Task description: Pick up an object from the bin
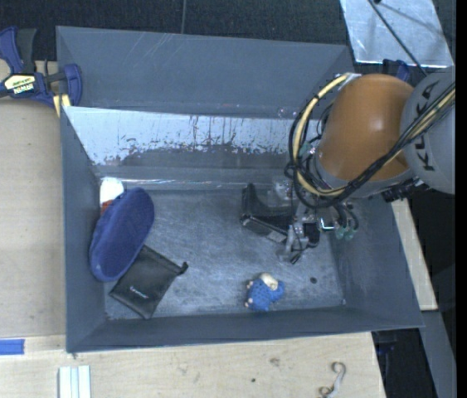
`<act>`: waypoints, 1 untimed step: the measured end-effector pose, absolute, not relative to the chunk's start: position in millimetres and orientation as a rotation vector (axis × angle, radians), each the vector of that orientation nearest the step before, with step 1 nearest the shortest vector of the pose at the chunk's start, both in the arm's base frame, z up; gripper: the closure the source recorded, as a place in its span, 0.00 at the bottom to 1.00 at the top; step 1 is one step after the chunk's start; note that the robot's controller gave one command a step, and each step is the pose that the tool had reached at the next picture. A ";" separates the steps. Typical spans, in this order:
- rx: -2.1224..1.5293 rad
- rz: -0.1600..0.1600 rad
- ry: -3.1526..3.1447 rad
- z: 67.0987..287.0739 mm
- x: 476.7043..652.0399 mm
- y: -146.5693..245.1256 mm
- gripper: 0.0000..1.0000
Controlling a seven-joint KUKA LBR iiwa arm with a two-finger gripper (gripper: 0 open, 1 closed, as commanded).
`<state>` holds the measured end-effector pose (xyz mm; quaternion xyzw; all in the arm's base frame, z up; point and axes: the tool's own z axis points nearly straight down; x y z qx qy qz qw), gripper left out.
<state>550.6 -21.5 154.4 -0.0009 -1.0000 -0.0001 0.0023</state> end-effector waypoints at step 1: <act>0.061 0.000 -3.137 75.8 581.6 -33.3 0.00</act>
Offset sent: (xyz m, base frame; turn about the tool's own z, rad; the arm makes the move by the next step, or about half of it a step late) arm 0.0319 -0.0111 -0.0742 -0.0413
